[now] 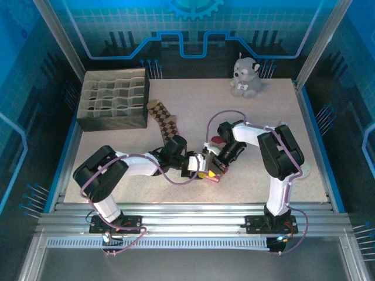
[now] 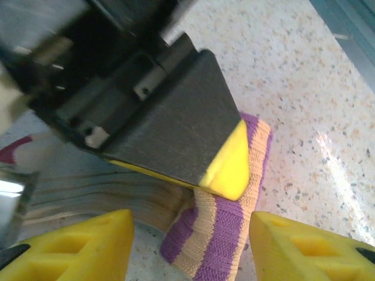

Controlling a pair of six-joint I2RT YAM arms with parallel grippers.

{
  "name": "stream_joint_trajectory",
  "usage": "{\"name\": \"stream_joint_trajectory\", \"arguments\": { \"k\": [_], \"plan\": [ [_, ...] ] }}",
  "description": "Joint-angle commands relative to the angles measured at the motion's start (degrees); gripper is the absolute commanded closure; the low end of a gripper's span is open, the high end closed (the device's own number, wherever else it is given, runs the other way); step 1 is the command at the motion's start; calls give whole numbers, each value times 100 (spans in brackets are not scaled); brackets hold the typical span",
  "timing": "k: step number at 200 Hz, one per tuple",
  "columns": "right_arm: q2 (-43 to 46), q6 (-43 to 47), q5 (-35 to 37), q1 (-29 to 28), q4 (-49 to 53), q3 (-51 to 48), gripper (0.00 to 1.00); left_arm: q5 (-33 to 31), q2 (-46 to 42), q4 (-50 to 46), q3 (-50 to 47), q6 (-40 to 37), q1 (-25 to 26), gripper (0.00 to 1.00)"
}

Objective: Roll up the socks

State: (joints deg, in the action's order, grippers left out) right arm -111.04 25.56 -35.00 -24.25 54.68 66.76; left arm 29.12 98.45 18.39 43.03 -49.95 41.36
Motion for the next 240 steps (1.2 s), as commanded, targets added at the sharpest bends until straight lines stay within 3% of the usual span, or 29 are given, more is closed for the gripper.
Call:
{"name": "stream_joint_trajectory", "arguments": {
  "k": [1, 64, 85, 99, 116, 124, 149, 170, 203, 240],
  "plan": [
    [-155, 81, -42, 83, 245, 29, 100, -25, 261, -669, 249, -713, 101, 47],
    [-130, 119, -102, 80, 332, 74, 100, -443, 538, -1063, 435, -1086, 388, 46],
    [-43, 126, -172, 83, 334, 33, 100, -572, 588, -1098, 482, -1052, 454, 50],
    [58, 108, -232, 88, 294, -28, 100, -635, 611, -1417, 609, -1043, 502, 63],
    [219, 27, -233, 106, 188, -131, 100, -638, 648, -2152, 942, -931, 567, 89],
    [319, -39, -226, 131, 92, -199, 94, -627, 651, -2493, 1094, -777, 590, 100],
    [848, -416, -134, 231, -341, -460, 67, -490, 647, -3008, 1314, -176, 610, 100],
    [1629, -1058, 237, 300, -919, -753, 57, -358, 658, -3177, 1320, 195, 610, 100],
    [3149, -2388, 1042, 268, -2198, -1496, 55, -101, 960, -3922, 1752, 661, 571, 100],
    [5049, -3495, 2177, 9, -3489, -2885, 54, 625, 1340, -4496, 2306, 1289, 238, 100]
  ]
}}
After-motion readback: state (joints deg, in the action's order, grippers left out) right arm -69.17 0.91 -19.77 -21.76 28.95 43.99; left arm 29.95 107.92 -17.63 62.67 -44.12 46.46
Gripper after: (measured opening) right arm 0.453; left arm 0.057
